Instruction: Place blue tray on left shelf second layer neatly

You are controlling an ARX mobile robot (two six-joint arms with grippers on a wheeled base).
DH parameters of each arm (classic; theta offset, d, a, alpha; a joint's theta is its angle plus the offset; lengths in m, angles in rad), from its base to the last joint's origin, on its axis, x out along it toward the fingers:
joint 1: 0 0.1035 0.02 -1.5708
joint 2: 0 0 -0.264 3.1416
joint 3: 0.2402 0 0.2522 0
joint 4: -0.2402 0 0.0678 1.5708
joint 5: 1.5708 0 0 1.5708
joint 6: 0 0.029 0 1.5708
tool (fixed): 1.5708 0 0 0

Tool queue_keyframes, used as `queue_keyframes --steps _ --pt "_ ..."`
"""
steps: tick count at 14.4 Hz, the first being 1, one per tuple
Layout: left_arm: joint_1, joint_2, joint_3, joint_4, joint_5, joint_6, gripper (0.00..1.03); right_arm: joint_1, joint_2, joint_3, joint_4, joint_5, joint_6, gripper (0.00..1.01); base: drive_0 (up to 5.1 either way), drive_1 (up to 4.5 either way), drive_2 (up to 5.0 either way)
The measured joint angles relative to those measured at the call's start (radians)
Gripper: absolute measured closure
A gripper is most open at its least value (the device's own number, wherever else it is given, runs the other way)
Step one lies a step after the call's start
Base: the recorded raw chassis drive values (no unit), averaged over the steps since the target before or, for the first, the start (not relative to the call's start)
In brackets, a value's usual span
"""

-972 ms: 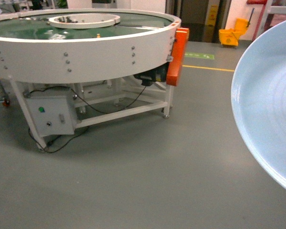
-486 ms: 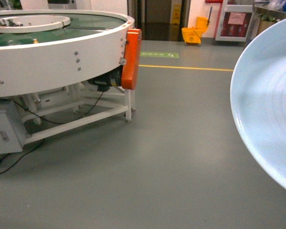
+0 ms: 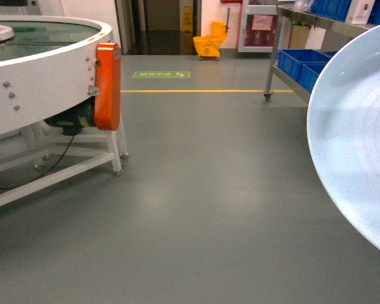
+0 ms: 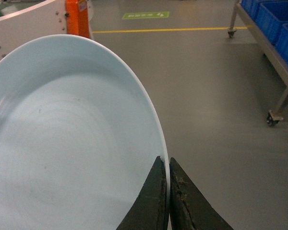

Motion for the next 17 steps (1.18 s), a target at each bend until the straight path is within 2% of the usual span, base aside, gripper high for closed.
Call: queue_keyframes --steps 17 --pt "0.000 0.000 0.000 0.002 0.002 0.000 0.05 0.000 0.000 -0.001 -0.002 0.000 0.000 0.99 1.8 -0.02 -6.1"
